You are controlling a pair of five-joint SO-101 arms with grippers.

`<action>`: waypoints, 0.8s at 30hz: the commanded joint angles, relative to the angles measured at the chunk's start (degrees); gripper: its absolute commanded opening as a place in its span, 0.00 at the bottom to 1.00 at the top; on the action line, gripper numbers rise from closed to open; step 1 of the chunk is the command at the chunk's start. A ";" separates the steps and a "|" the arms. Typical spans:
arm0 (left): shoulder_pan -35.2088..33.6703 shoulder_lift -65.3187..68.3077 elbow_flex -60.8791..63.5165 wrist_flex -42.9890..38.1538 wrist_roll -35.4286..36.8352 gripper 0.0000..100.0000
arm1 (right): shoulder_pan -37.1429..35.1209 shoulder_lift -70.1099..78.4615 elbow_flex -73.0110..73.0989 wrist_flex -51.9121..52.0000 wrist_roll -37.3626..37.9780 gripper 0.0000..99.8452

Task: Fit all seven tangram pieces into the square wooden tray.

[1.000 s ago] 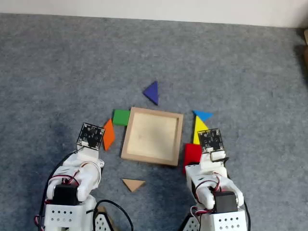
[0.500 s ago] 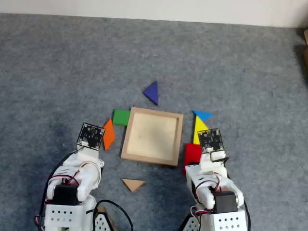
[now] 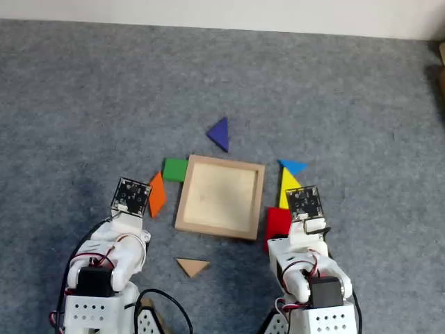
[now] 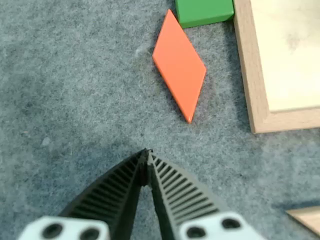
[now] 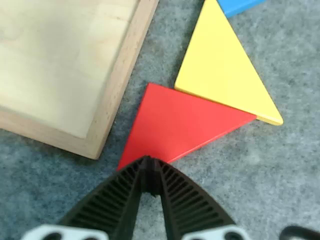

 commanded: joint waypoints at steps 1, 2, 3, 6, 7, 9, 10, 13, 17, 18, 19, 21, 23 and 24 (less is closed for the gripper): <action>-0.75 -3.03 1.19 0.35 -0.44 0.01 | 0.57 -0.75 6.55 0.40 -0.18 0.01; -0.75 -3.03 1.19 0.35 -0.44 0.01 | 0.57 -0.75 6.55 0.40 -0.18 0.01; -0.75 -3.03 1.19 0.35 -0.44 0.01 | 0.57 -0.75 6.55 0.40 -0.18 0.01; -0.75 -3.03 1.19 0.35 -0.44 0.01 | 0.57 -0.75 6.55 0.40 -0.18 0.01; -0.75 -3.03 1.19 0.35 -0.44 0.01 | 0.57 -0.75 6.55 0.40 -0.18 0.01; -0.75 -3.03 1.19 0.35 -0.44 0.01 | 0.57 -0.75 6.55 0.40 -0.18 0.01; -0.75 -3.03 1.19 0.35 -0.44 0.01 | 0.57 -0.75 6.55 0.40 -0.18 0.01; -0.75 -3.03 1.19 0.35 -0.44 0.01 | 0.48 -0.75 6.55 0.40 -0.18 0.01; -0.75 -3.03 1.19 0.35 -0.44 0.01 | 0.57 -0.75 6.55 0.40 -0.18 0.01; -0.75 -3.03 1.19 0.35 -0.44 0.01 | 0.66 -0.75 6.55 0.40 -0.18 0.01; -0.75 -3.03 1.19 0.35 -0.44 0.01 | 0.66 -0.84 6.55 0.40 -0.18 0.01; -0.75 -3.03 1.19 0.35 -0.44 0.01 | 0.75 -0.84 6.46 0.48 -0.18 0.01; -0.75 -3.03 1.19 0.35 -0.44 0.01 | 0.75 -0.84 5.23 0.22 -0.26 0.01; -0.75 -3.03 1.19 0.35 -0.44 0.01 | 0.75 -0.84 3.65 0.31 -0.35 0.01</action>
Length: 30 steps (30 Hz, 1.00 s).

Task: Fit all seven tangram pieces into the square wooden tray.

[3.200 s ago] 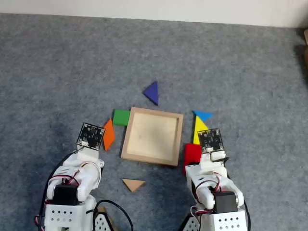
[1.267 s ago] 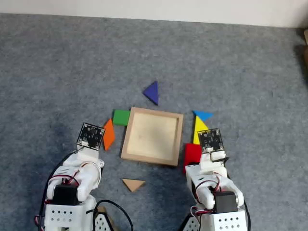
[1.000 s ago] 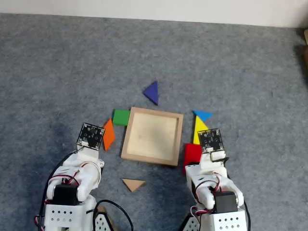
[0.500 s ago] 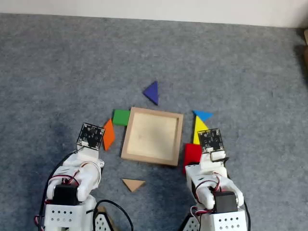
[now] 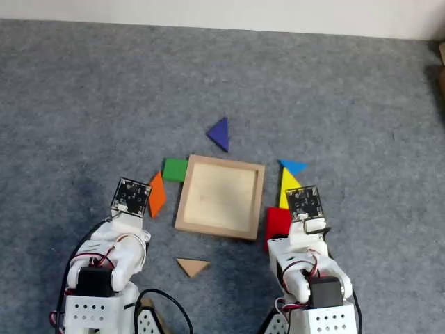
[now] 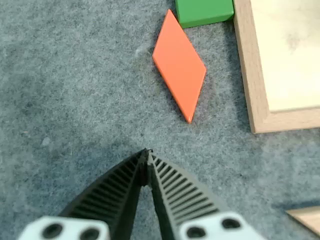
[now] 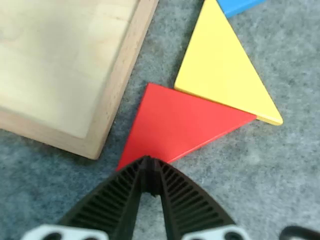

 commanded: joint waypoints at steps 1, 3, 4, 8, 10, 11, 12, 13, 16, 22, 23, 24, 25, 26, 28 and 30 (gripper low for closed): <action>-0.75 -3.03 1.19 0.35 -0.44 0.01 | 0.40 -0.84 1.71 0.40 -0.44 0.01; -0.75 -3.03 1.19 0.35 -0.44 0.01 | 0.40 -0.57 -2.42 0.48 -0.53 0.00; -0.75 -3.03 1.19 0.35 -0.44 0.01 | 0.48 -0.57 -4.53 0.57 -0.53 0.00; -0.75 -3.03 1.19 0.35 -0.44 0.01 | 3.91 -0.40 -13.58 2.59 -0.53 0.00; -0.75 -3.03 1.19 0.35 -0.44 0.01 | 5.41 -0.31 -17.89 4.00 -0.53 0.00; -0.75 -3.03 1.19 0.35 -0.44 0.01 | 5.85 -0.31 -19.65 4.70 -0.44 0.00; -0.75 -3.03 1.19 0.35 -0.44 0.01 | 5.93 -0.13 -21.23 5.41 -0.44 0.00; -0.75 -3.03 1.19 0.35 -0.44 0.01 | 5.93 0.66 -22.90 6.02 -0.44 0.00; -0.75 -3.03 1.19 0.35 -0.44 0.01 | 5.93 7.43 -28.09 6.99 -0.44 0.00; -0.75 -3.03 1.19 0.35 -0.44 0.01 | 5.93 30.99 -41.01 6.99 -0.26 0.00; -0.75 -3.03 1.19 0.35 -0.44 0.01 | 5.85 34.42 -43.03 6.99 -0.26 0.00; -0.75 -3.03 1.19 0.35 -0.44 0.01 | 5.85 37.58 -44.79 6.55 -0.35 0.00; -0.75 -3.03 1.19 0.35 -0.44 0.01 | 5.85 40.66 -46.11 6.46 -0.18 0.00; -0.75 -3.03 1.19 0.35 -0.44 0.01 | 5.76 43.47 -47.43 6.46 -0.09 0.01; -0.75 -3.03 1.19 0.35 -0.44 0.01 | 6.02 48.04 -49.63 6.46 -0.09 0.01; -0.75 -3.03 1.19 0.35 -0.44 0.01 | 5.76 51.38 -51.12 6.46 -0.09 0.01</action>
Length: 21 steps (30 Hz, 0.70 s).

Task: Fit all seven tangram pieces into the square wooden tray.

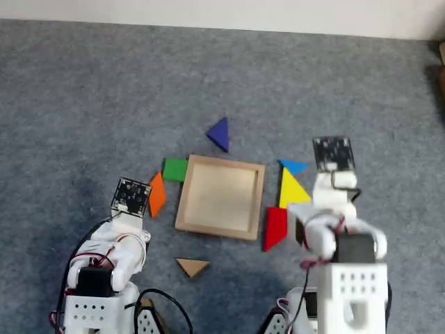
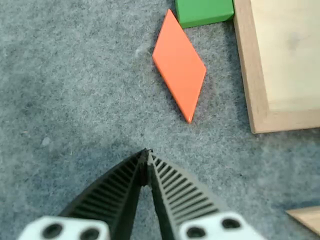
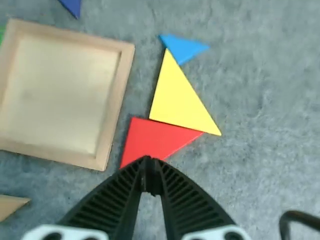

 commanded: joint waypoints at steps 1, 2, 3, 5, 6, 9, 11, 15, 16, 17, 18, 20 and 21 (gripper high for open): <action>-0.75 -3.03 1.19 0.35 -0.44 0.01 | 0.22 6.90 -5.76 -0.40 0.00 0.01; -0.75 -3.03 1.19 0.35 -0.44 0.01 | 0.22 8.31 -6.37 -1.01 0.00 0.01; -0.75 -3.03 1.19 0.35 -0.44 0.01 | 0.13 9.54 -6.99 -1.89 0.62 0.01; -0.75 -3.03 1.19 0.35 -0.44 0.01 | -0.22 11.82 -7.78 -2.86 5.54 0.01; -0.75 -3.03 1.19 0.35 -0.44 0.01 | -0.48 12.88 -7.78 -2.86 8.26 0.01; -0.75 -3.03 1.19 0.35 -0.44 0.01 | -1.80 16.22 -7.78 -2.86 13.45 0.01; -0.75 -3.03 1.19 0.35 -0.44 0.01 | -3.03 18.15 -7.78 -2.86 13.98 0.01; -0.75 -3.03 1.19 0.35 -0.44 0.01 | -3.56 22.02 -7.87 -5.49 13.98 0.02; -0.75 -3.03 1.19 0.35 -0.44 0.01 | -3.56 23.25 -7.87 -6.11 13.98 0.04; -0.75 -3.03 1.19 0.35 -0.44 0.01 | -3.56 24.48 -7.87 -6.55 14.15 0.07; -0.75 -3.03 1.19 0.35 -0.44 0.01 | -3.56 25.71 -7.87 -6.90 14.33 0.10; -0.75 -3.03 1.19 0.35 -0.44 0.01 | -3.56 28.44 -7.87 -7.60 14.42 0.15; -0.75 -3.03 1.19 0.35 -0.44 0.01 | -3.56 29.49 -7.87 -8.31 14.42 0.18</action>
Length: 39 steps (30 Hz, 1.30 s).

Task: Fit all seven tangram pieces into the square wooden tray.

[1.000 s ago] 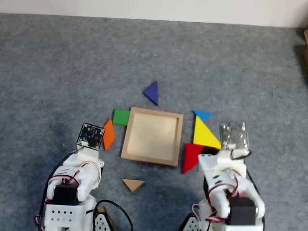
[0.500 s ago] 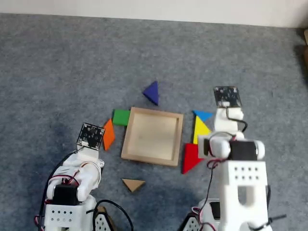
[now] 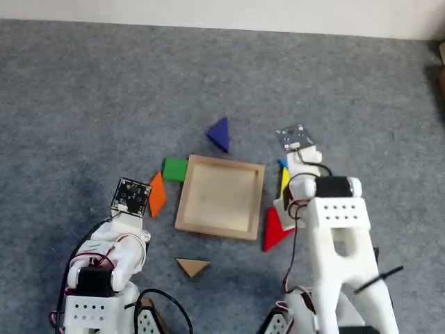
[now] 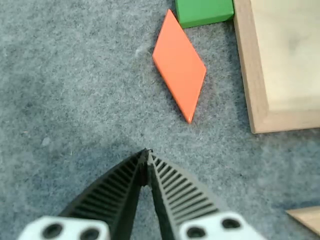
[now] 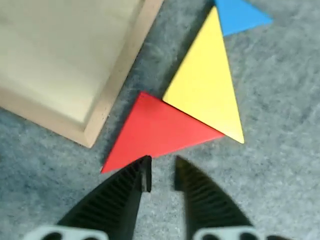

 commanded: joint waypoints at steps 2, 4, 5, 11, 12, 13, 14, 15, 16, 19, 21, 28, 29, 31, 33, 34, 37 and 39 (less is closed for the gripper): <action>-0.75 -3.03 1.19 0.35 -0.44 0.01 | -0.92 4.26 -3.56 -3.74 0.79 0.21; -0.75 -3.03 1.19 0.35 -0.44 0.01 | -0.92 6.20 -3.56 -4.97 0.79 0.22; -0.75 -3.03 1.19 0.35 -0.44 0.01 | -1.01 6.90 -3.56 -5.58 0.79 0.22; -0.75 -3.03 1.19 0.35 -0.44 0.01 | -3.30 11.03 -3.56 -6.73 0.79 0.22; -0.75 -3.03 1.19 0.35 -0.44 0.01 | -3.91 11.47 -3.56 -6.73 0.79 0.22; -0.75 -3.03 1.19 0.35 -0.44 0.01 | -4.44 11.91 -3.56 -6.73 0.79 0.22; -0.75 -3.03 1.19 0.35 -0.44 0.01 | -4.70 12.18 -3.56 -6.73 0.79 0.22; -0.75 -3.03 1.19 0.35 -0.44 0.01 | -4.79 12.44 -3.56 -6.73 0.79 0.22; -0.75 -3.03 1.19 0.35 -0.44 0.01 | -4.79 12.62 -3.56 -6.81 0.79 0.23; -0.75 -3.03 1.19 0.35 -0.44 0.01 | -4.79 12.88 -3.56 -6.81 0.88 0.25; -0.75 -3.03 1.19 0.35 -0.44 0.01 | -4.62 12.88 -3.56 -6.81 0.88 0.30; -0.75 -3.03 1.19 0.35 -0.44 0.01 | -4.44 12.97 -4.88 -9.36 0.88 0.34; -0.75 -3.03 1.19 0.35 -0.44 0.01 | -4.35 12.97 -5.14 -10.07 0.88 0.34; -0.75 -3.03 1.19 0.35 -0.44 0.01 | -4.35 12.97 -5.41 -10.51 0.79 0.34; -0.75 -3.03 1.19 0.35 -0.44 0.01 | -4.35 12.97 -5.41 -10.95 0.79 0.34; -0.75 -3.03 1.19 0.35 -0.44 0.01 | -4.35 12.97 -5.41 -11.74 0.79 0.34; -0.75 -3.03 1.19 0.35 -0.44 0.01 | -4.35 12.97 -5.05 -14.81 0.79 0.34; -0.75 -3.03 1.19 0.35 -0.44 0.01 | -4.35 12.97 -5.05 -15.87 0.79 0.34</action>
